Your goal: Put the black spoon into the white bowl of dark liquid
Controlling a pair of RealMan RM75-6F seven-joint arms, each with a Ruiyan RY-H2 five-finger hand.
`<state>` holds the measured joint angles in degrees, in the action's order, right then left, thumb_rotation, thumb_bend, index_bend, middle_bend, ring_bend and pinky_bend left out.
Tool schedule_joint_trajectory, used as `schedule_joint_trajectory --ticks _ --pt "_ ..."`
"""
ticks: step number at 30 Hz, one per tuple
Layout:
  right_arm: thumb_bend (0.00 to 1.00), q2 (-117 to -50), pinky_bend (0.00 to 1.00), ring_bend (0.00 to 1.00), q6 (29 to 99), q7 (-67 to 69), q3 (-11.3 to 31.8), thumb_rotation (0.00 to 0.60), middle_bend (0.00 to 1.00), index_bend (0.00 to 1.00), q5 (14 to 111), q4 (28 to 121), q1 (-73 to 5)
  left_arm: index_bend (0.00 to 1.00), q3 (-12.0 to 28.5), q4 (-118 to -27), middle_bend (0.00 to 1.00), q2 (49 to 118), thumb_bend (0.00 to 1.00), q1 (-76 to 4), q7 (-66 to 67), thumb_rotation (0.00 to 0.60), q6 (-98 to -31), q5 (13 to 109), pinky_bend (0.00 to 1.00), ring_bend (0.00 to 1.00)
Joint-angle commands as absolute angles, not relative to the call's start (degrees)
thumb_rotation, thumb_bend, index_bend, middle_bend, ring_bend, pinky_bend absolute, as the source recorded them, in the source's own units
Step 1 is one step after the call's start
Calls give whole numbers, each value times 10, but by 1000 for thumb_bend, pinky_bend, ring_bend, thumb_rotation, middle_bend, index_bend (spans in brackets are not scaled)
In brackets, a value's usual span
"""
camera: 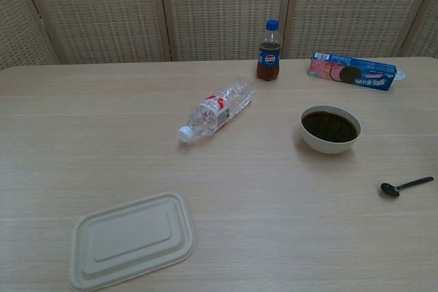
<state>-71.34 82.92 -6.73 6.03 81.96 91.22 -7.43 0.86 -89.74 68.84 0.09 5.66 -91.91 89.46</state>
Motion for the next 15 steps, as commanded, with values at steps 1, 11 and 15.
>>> schedule_joint_trajectory --ticks 1,11,15 --pt "315 -715 225 59 827 -67 61 600 80 123 818 910 -76 0 10 -899 0 688 411 -1 60 600 -916 893 0 0" --pt "315 -715 225 59 827 -65 61 600 93 123 818 908 -76 0 10 -901 0 689 411 -2 62 600 -914 894 0 0" --pt "316 -716 225 59 832 -62 62 600 103 123 821 906 -75 0 10 -901 0 688 411 -1 61 600 -914 892 0 0"
